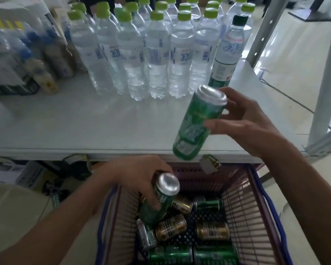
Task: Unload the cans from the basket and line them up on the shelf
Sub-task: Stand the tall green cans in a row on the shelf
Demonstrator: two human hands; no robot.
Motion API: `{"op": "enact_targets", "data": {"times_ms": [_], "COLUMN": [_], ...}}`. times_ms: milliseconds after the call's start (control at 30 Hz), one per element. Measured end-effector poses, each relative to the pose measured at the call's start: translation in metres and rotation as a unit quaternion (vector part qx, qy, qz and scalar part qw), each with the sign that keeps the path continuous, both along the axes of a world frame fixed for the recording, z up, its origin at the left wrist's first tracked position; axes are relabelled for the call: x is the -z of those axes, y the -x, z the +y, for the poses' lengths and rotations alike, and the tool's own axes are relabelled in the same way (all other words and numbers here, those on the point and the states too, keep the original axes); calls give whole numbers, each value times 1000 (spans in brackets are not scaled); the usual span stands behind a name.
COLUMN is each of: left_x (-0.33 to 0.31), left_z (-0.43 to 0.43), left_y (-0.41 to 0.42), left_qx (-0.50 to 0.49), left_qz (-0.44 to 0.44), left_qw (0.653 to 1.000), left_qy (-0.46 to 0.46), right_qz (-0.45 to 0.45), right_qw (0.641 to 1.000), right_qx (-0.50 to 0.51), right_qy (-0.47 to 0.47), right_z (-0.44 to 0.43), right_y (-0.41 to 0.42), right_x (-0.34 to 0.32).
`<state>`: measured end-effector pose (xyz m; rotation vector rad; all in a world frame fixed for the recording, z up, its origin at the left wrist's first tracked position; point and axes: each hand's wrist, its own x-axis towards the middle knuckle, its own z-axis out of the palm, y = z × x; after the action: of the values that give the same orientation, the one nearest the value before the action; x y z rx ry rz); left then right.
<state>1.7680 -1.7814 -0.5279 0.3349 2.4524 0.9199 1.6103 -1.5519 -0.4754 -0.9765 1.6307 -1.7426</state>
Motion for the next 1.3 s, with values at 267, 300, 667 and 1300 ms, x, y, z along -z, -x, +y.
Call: {"op": "enact_targets", "data": {"times_ms": [267,300,667,1300], "left_x": [-82,-79,-29,1], "left_z": [-64,-68,-74,-76], "left_y": [0,4,53,64], "left_qx": [-254,-293,-483,-447], "left_qz": [197,228,332,266], "left_qw": [921,896,780,836], "left_qy": [-222,-244,-221,-176], "right_qz": [103,111,175,199], "right_qw": [961,959,939,931], "right_qx": [255,259,247,218], "right_qy": [-25,-35,-161,-215], "right_z": [-45,-49,-67,-103], "right_y": [22,21,17,14], "right_x": [20,24,48,85]}}
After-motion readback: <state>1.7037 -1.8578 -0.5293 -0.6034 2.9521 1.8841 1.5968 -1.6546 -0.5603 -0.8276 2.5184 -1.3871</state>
